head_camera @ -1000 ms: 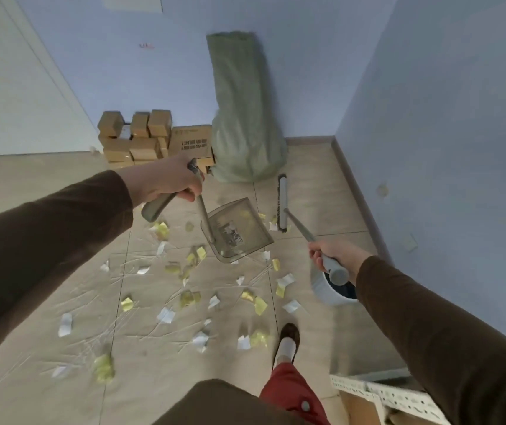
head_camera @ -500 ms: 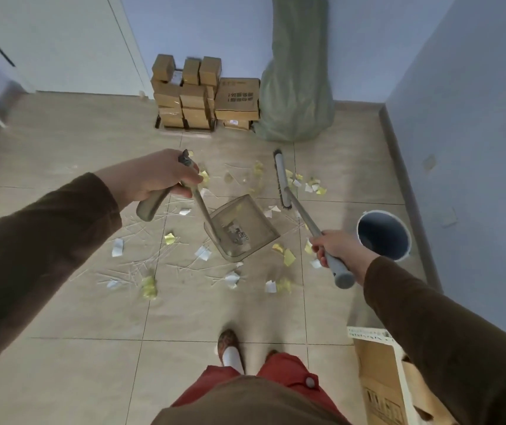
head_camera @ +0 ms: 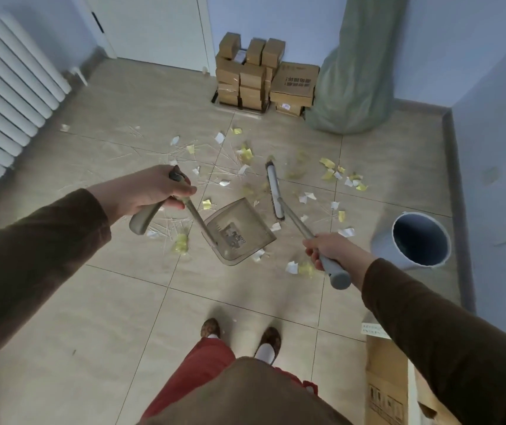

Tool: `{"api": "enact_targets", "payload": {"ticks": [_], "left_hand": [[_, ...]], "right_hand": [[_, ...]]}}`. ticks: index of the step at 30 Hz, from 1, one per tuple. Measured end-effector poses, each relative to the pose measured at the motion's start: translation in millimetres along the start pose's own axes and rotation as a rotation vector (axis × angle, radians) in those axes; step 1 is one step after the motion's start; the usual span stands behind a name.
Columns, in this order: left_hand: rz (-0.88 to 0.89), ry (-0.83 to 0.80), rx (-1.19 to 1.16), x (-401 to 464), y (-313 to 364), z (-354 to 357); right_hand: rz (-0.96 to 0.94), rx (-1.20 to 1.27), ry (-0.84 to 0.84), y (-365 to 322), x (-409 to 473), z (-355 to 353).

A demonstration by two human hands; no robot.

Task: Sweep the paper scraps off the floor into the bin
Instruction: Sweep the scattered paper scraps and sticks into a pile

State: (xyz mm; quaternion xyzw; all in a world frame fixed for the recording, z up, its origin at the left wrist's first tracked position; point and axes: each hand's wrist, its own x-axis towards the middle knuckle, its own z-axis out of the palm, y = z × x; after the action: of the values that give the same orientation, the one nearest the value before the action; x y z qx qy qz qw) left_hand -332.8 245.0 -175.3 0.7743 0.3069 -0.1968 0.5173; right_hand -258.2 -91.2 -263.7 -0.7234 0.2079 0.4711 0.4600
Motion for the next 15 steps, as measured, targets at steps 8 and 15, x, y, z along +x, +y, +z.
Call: {"api": "enact_targets", "payload": {"ticks": [8, 15], "left_hand": [[-0.079, 0.032, -0.052, -47, -72, -54], [-0.126, 0.017, -0.072, -84, -152, -127]], "right_hand": [[-0.014, 0.019, -0.105, -1, -16, 87], [-0.002, 0.035, -0.155, -7, -31, 195]]}}
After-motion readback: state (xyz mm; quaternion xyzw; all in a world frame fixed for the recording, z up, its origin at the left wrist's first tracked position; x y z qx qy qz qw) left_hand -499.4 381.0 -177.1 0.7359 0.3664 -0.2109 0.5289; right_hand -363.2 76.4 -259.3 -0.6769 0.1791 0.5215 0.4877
